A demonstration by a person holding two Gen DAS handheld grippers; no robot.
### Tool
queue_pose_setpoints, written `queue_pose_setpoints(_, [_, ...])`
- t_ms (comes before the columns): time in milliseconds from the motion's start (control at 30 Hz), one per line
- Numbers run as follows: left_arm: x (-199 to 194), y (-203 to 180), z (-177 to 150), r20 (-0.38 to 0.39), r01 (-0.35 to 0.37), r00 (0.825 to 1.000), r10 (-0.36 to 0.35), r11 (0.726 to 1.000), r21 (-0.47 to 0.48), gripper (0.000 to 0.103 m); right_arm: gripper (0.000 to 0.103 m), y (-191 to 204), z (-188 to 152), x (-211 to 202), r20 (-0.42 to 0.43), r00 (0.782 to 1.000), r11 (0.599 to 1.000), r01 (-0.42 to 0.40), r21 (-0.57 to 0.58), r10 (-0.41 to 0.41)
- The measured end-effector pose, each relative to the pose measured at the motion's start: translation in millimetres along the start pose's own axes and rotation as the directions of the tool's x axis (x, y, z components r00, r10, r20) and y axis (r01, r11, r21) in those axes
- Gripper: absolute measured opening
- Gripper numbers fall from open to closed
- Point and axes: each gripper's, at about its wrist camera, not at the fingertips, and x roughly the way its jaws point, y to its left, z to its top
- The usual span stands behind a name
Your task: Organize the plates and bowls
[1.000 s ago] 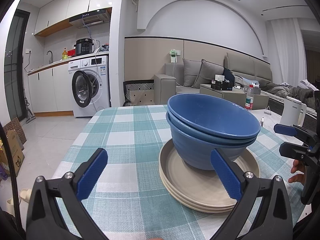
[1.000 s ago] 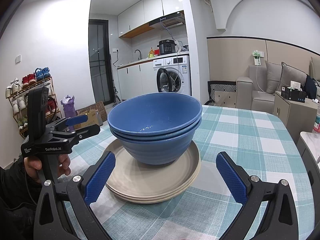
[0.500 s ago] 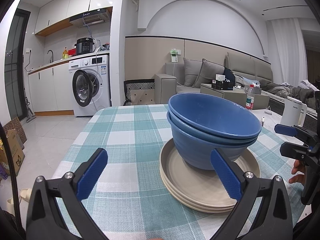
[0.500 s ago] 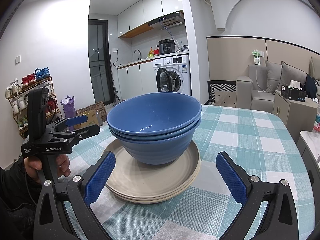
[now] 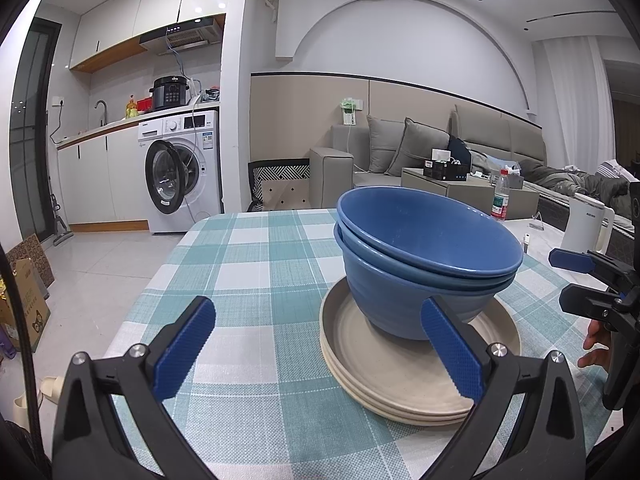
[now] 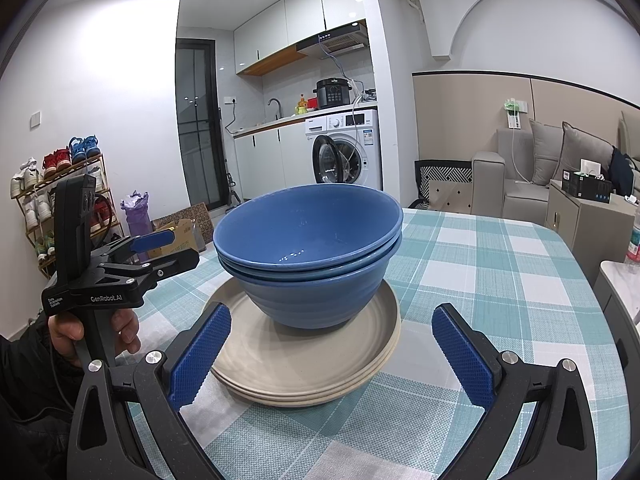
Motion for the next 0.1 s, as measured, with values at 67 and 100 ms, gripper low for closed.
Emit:
queue_pose_setpoints(67, [-0.2, -0.2, -0.5, 0.002, -0.003, 1.0, 0.003, 1.0, 0.0, 0.103, 0.102, 0.4, -0.1, 0.0, -0.001, 1.0, 1.0, 0.0, 0.0, 0.0])
queue_pose_setpoints(100, [0.4, -0.6, -0.7, 0.0, -0.004, 1.0, 0.004, 1.0, 0.0, 0.103, 0.102, 0.4, -0.1, 0.0, -0.001, 1.0, 1.0, 0.0, 0.0, 0.0])
